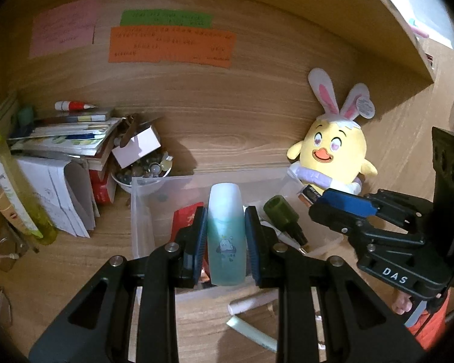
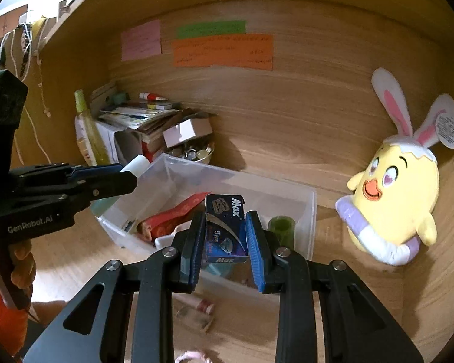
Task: Organize objects
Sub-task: 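Carry blue bottle and Max box over the clear box with both tools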
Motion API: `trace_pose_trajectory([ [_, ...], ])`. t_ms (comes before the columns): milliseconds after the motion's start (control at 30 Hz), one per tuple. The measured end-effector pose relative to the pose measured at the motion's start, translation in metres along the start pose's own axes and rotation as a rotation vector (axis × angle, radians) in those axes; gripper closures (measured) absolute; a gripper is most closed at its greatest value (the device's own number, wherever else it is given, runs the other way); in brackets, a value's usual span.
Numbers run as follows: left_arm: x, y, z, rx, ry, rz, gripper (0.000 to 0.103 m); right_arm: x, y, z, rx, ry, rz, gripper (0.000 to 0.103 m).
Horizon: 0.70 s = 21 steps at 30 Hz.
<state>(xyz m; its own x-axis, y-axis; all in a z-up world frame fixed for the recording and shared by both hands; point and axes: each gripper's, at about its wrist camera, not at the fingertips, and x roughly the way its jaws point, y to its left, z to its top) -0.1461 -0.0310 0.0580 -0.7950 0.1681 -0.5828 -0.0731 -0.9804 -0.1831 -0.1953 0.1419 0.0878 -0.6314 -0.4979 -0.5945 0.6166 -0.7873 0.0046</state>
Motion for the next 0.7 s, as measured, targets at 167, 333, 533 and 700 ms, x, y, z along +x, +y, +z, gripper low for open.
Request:
trace_pose_trajectory([
  [167, 0.018, 0.003, 0.001, -0.015, 0.032, 0.003, 0.078, 0.019, -0.004, 0.003, 0.017, 0.025, 0.001, 0.078],
  [333, 0.036, 0.004, -0.003, -0.022, 0.069, 0.0, 0.078, 0.038, -0.011, -0.002, 0.039, 0.06, -0.003, 0.078],
  [533, 0.057, -0.001, -0.009, -0.005, 0.111, 0.002, 0.078, 0.057, -0.025, -0.011, 0.069, 0.094, -0.028, 0.078],
  [700, 0.074, -0.001, -0.015, 0.0, 0.145, 0.014, 0.078, 0.07, -0.033, -0.017, 0.085, 0.12, -0.045, 0.078],
])
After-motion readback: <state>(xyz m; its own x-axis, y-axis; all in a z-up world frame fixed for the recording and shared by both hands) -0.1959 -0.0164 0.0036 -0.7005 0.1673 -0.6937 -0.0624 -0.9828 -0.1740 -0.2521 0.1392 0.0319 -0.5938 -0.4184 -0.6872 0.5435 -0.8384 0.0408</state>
